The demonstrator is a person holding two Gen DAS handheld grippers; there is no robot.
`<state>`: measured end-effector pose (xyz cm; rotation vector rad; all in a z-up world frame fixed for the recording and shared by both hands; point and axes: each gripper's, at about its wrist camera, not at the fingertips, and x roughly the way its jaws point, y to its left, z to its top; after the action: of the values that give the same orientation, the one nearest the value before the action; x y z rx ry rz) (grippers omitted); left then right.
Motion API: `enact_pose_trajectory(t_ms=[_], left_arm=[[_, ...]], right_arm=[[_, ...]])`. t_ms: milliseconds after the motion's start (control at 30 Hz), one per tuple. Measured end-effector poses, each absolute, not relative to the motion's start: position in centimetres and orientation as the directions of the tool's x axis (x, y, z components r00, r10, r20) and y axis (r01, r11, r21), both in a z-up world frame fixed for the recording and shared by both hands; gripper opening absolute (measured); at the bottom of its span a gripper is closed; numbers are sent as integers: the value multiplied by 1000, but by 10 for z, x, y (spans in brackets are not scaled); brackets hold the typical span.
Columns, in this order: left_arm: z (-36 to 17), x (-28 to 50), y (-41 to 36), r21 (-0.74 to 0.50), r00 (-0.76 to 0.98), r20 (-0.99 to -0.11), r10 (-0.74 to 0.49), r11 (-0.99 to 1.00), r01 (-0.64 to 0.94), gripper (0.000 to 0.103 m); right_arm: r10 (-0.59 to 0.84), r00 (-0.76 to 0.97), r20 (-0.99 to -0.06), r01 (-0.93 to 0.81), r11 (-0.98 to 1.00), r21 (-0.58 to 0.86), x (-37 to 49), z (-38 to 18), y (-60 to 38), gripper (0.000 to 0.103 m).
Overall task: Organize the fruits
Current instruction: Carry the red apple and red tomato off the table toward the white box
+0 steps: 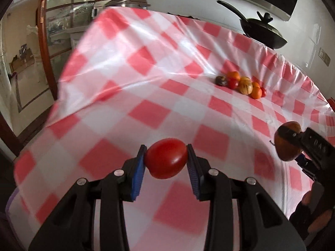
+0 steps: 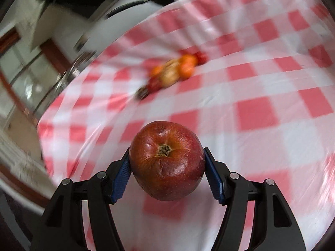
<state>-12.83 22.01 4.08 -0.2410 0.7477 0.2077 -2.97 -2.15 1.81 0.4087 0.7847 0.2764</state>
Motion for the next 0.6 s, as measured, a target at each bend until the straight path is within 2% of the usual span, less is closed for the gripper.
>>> enact_pose_trajectory(t_ms=[367, 600], left_arm=[[34, -211, 273, -41, 696, -689, 202, 948, -316, 38], [28, -254, 306, -30, 678, -695, 240, 932, -360, 38]], right_arm=[[467, 573, -674, -349, 883, 315, -116, 24, 68, 64], [528, 498, -688, -492, 825, 277, -153, 24, 118, 64]])
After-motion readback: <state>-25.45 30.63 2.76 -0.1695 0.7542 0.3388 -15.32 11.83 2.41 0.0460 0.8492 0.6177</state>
